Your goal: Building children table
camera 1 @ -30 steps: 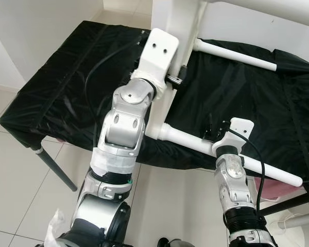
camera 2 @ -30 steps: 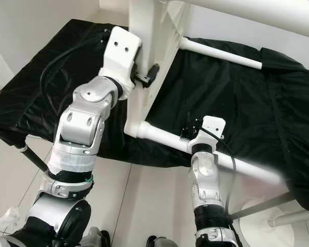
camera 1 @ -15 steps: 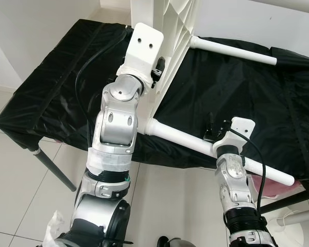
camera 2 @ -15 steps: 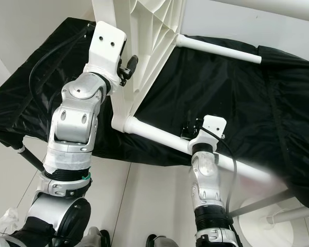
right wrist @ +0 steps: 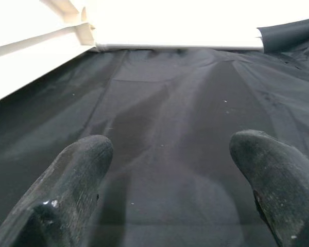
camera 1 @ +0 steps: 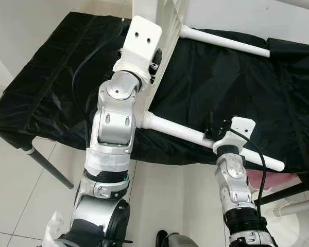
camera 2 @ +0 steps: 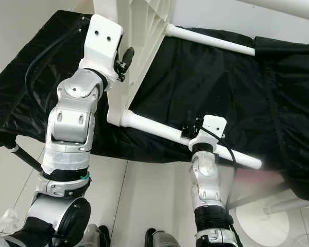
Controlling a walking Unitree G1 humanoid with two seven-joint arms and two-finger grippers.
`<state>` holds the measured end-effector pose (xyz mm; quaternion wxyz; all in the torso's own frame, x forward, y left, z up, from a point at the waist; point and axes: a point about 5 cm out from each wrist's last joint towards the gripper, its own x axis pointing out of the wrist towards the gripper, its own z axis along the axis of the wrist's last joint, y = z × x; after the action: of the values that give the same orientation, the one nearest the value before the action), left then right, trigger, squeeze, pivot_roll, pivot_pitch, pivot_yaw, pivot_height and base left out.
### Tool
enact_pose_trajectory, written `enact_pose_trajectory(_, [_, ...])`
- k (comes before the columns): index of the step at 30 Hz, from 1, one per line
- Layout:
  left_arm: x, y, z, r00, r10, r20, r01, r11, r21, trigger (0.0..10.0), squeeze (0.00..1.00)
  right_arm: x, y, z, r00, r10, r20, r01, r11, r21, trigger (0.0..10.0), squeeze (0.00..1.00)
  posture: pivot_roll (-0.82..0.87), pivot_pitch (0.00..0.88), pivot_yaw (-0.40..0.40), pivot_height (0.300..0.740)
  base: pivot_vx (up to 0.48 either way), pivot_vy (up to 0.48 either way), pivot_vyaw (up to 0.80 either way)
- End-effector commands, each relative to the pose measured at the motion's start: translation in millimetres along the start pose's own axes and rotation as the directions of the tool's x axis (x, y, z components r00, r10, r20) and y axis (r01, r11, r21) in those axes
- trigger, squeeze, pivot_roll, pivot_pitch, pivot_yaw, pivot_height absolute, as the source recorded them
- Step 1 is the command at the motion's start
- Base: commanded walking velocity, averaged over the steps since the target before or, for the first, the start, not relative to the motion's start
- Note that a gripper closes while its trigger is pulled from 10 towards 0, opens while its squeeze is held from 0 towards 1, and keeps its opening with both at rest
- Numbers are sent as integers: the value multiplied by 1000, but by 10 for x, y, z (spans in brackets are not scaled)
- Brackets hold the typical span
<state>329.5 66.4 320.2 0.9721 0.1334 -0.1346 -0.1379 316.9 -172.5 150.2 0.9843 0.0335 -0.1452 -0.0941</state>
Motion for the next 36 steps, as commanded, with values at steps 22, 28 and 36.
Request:
enact_pose_trajectory(22, [-778, 1260, -422, 679, 734, 20, -717, 656, 235, 3451, 0, 12, 46, -132, 996, 60, -72, -62, 998, -26, 10000, 0, 87, 194, -100, 740, 0, 0, 0])
enact_pose_trajectory(28, [-710, 1311, -443, 846, 531, 49, -532, 838, 118, 10000, 0, 24, 66, -141, 995, 69, -75, -71, 997, -28, 10000, 0, 92, 190, -102, 740, 0, 0, 0])
enact_pose_trajectory(36, [-694, 1147, -433, 966, 238, 97, -234, 971, -46, 10000, 1000, 24, 59, -154, 995, 67, -73, -69, 997, -30, 10000, 0, 90, 182, -93, 740, 0, 0, 0])
